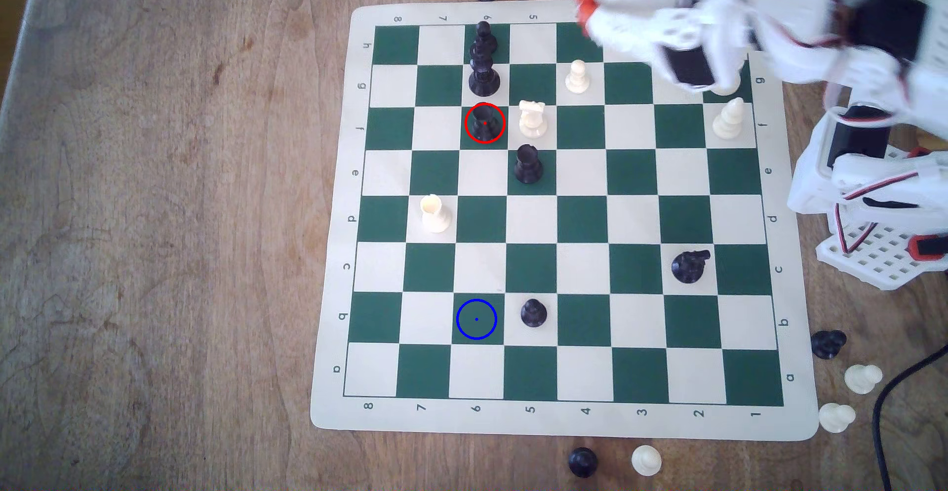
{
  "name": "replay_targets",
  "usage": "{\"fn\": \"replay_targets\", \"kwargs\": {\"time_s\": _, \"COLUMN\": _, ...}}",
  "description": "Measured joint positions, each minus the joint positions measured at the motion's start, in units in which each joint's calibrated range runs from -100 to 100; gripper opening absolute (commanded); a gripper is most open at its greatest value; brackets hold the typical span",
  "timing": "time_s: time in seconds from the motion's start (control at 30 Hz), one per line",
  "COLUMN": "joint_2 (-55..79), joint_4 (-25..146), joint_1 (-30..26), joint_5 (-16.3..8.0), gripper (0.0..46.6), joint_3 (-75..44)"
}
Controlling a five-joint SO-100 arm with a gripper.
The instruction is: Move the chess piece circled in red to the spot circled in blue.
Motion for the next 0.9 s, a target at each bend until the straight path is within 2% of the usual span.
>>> {"fn": "replay_targets", "kwargs": {"time_s": 0.13, "joint_2": 13.41, "joint_4": 5.02, "joint_1": 0.00, "joint_5": -1.66, "gripper": 0.3, "joint_3": -10.75}}
{"fn": "replay_targets", "kwargs": {"time_s": 0.27, "joint_2": 27.23, "joint_4": 7.17, "joint_1": -0.81, "joint_5": -4.88, "gripper": 0.5, "joint_3": -21.51}}
{"fn": "replay_targets", "kwargs": {"time_s": 0.37, "joint_2": 37.12, "joint_4": 9.56, "joint_1": -2.88, "joint_5": -7.28, "gripper": 5.8, "joint_3": -31.09}}
{"fn": "replay_targets", "kwargs": {"time_s": 0.5, "joint_2": 47.34, "joint_4": 10.68, "joint_1": -2.51, "joint_5": -8.99, "gripper": 9.7, "joint_3": -40.22}}
{"fn": "replay_targets", "kwargs": {"time_s": 0.63, "joint_2": 53.71, "joint_4": 10.68, "joint_1": -1.77, "joint_5": -9.13, "gripper": 12.8, "joint_3": -43.20}}
{"fn": "replay_targets", "kwargs": {"time_s": 0.9, "joint_2": 59.32, "joint_4": 10.68, "joint_1": -2.14, "joint_5": -9.33, "gripper": 13.1, "joint_3": -43.29}}
